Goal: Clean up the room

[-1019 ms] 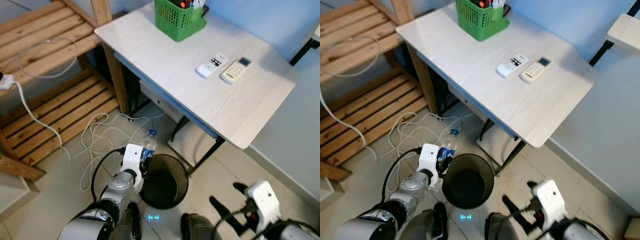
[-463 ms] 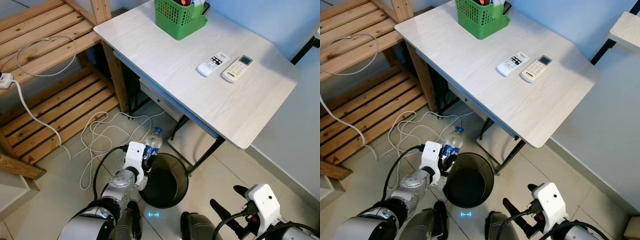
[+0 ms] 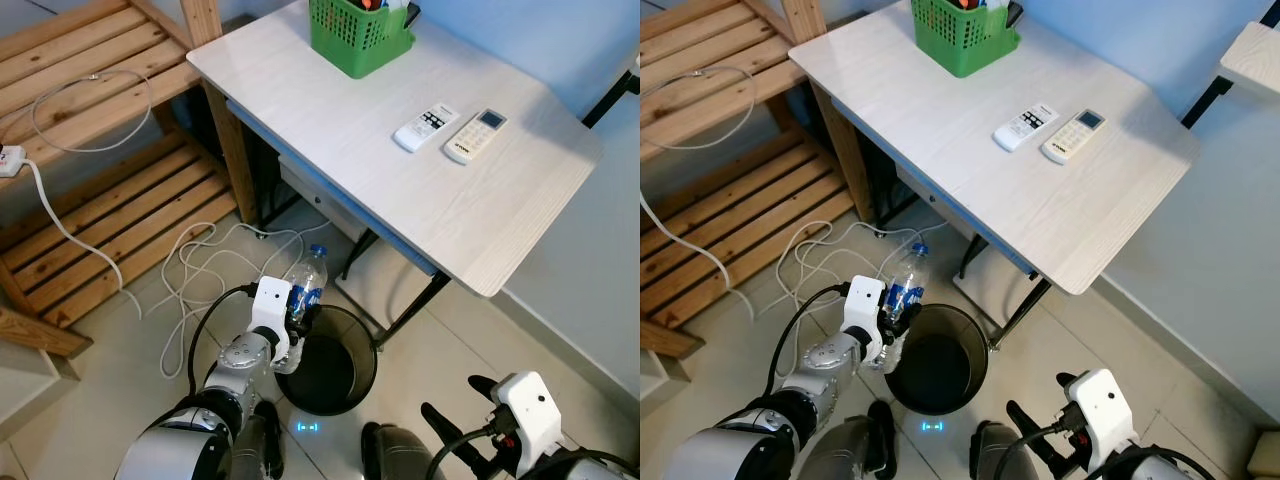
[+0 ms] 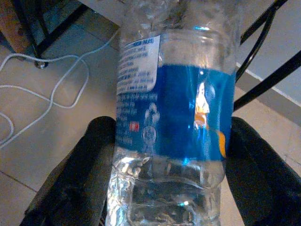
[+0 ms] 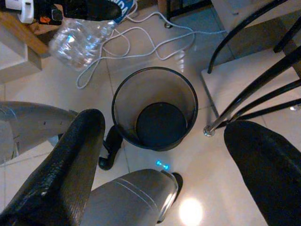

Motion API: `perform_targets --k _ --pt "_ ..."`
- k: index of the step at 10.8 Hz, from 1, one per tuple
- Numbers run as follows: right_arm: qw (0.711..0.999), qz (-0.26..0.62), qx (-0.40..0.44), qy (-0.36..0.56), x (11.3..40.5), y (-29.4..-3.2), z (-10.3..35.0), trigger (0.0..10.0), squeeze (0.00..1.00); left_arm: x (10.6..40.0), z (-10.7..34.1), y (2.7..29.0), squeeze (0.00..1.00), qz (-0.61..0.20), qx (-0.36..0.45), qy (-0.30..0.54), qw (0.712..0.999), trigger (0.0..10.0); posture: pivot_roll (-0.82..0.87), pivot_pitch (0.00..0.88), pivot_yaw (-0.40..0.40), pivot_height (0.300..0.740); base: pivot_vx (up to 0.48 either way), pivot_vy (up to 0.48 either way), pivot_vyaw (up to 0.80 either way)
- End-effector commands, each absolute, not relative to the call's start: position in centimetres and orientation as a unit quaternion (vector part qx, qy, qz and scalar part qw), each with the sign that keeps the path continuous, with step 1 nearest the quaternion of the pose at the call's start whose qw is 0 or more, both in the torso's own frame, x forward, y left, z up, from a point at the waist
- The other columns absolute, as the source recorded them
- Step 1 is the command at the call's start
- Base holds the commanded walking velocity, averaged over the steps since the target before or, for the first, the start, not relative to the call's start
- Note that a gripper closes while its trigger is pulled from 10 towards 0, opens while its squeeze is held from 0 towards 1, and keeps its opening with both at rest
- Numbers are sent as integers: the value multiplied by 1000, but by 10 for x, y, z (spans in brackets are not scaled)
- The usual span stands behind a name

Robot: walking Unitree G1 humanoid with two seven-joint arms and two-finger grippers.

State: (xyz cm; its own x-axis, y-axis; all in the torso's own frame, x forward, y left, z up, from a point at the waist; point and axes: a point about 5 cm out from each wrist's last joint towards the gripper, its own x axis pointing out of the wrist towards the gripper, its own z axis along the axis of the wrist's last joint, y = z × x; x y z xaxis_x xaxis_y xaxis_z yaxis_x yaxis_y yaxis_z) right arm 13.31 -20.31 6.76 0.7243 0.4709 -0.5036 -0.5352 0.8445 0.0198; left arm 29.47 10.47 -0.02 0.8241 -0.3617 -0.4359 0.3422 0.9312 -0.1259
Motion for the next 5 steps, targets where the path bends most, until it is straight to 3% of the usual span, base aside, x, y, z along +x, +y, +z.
perform_targets --k 1,4,5 --pt "925 272 -64 258 129 -205 70 10000 0 293 -1 103 1000 -193 -18 232 953 10000 -384 297 4 740 0 0 0" --pt "924 270 -62 264 125 -206 68 10000 0 297 2 105 1000 -193 -2 226 955 10000 -386 297 6 740 0 0 0" --pt "924 270 -60 265 124 -205 66 10000 0 299 3 107 824 -188 14 224 956 10000 -383 296 8 740 0 0 0"
